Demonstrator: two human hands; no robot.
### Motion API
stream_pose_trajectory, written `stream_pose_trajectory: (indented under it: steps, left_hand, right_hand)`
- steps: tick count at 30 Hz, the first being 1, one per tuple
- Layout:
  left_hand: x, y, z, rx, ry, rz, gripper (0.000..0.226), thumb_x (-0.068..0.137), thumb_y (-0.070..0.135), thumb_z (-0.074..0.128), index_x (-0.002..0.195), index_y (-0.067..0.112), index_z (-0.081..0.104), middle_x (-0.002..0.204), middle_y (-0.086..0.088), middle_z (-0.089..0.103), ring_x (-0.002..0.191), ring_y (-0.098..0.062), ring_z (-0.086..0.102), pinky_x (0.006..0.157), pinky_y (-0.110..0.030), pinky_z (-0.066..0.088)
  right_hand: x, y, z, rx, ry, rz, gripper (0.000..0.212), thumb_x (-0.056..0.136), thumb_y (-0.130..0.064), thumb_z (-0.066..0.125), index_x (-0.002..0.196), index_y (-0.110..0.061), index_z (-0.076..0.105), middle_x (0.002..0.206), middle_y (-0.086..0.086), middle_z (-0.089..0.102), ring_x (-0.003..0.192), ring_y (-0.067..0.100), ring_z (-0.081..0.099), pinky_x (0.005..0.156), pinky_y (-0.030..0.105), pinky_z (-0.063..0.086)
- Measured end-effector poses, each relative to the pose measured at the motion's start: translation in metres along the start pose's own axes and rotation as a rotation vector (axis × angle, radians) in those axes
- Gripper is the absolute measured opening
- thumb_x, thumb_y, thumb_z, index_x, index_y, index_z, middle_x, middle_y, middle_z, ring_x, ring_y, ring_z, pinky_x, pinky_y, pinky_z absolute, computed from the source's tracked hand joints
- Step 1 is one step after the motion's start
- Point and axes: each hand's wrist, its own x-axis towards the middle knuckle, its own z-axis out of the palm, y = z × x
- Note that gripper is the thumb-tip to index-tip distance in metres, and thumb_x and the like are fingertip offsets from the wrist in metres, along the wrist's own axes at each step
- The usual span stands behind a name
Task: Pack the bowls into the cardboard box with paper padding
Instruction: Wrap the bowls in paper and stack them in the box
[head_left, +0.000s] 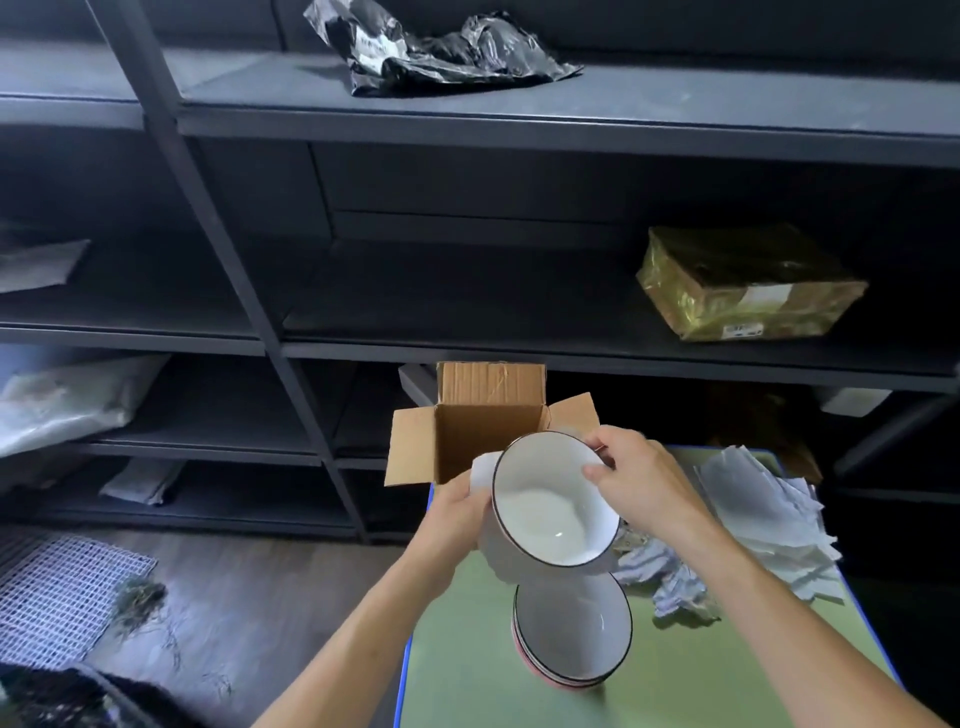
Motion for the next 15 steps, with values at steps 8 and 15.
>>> stream_pose_trajectory:
  steps: [8,15]
  left_hand:
    - [-0.003,-0.001,-0.012,-0.155,-0.120,-0.037,0.048,0.094,0.071,0.040,0.121,0.041,0.067,0.122,0.009,0.070,0.119,-0.015,0.063,0.107,-0.044,0.045]
    - [0.002,-0.004,-0.022,-0.189,-0.114,0.063,0.045,0.077,0.044,0.063,0.122,0.036,0.063,0.120,0.002,0.069,0.116,-0.025,0.063,0.105,-0.058,0.044]
  right_hand:
    - [0.008,0.000,0.014,0.077,0.001,0.024,0.018,0.086,-0.026,0.062,0.101,-0.031,0.068,0.088,-0.020,0.065,0.091,0.008,0.062,0.065,0.018,0.042]
    - [0.005,0.007,0.018,0.414,-0.126,0.052,0.018,0.091,-0.036,0.066,0.107,-0.032,0.062,0.100,-0.012,0.068,0.094,0.002,0.063,0.077,0.016,0.048]
